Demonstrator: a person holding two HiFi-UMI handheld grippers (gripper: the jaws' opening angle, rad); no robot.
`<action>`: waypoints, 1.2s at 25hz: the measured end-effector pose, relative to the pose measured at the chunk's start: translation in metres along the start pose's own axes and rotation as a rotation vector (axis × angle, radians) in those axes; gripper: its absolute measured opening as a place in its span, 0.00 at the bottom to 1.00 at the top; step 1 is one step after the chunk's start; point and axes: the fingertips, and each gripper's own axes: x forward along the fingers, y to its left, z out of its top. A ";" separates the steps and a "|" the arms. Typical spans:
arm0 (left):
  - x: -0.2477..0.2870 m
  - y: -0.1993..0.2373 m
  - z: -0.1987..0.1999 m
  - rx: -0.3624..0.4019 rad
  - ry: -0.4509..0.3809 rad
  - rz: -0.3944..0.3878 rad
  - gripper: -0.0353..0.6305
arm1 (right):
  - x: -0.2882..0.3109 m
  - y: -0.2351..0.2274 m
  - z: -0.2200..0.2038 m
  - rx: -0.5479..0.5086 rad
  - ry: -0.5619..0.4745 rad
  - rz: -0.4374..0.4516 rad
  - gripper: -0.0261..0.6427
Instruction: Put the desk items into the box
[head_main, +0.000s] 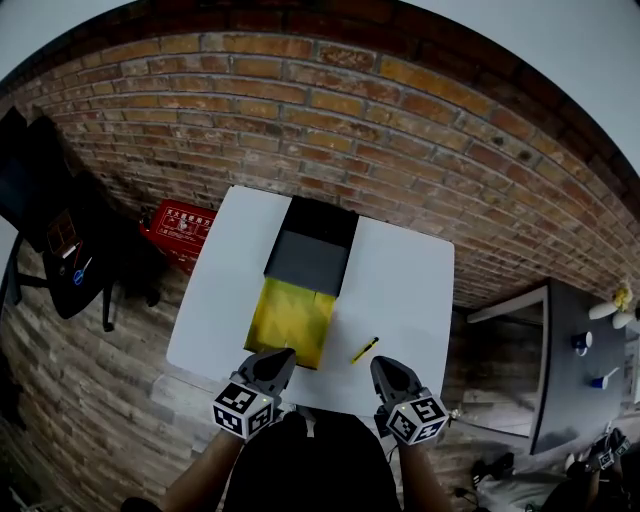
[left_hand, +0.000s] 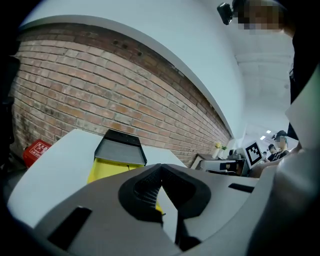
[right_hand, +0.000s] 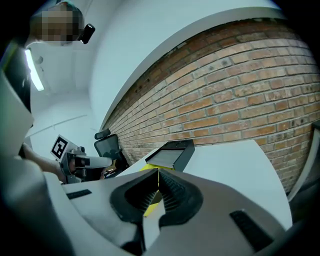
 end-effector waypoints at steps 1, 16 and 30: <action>0.004 -0.003 0.000 0.004 0.004 -0.006 0.06 | -0.001 -0.001 0.001 0.002 -0.002 0.000 0.07; 0.100 -0.086 -0.033 0.066 0.125 -0.083 0.06 | -0.030 -0.043 0.012 0.040 -0.017 0.020 0.07; 0.174 -0.092 -0.087 0.184 0.268 -0.043 0.06 | -0.038 -0.080 -0.013 -0.001 0.064 0.014 0.07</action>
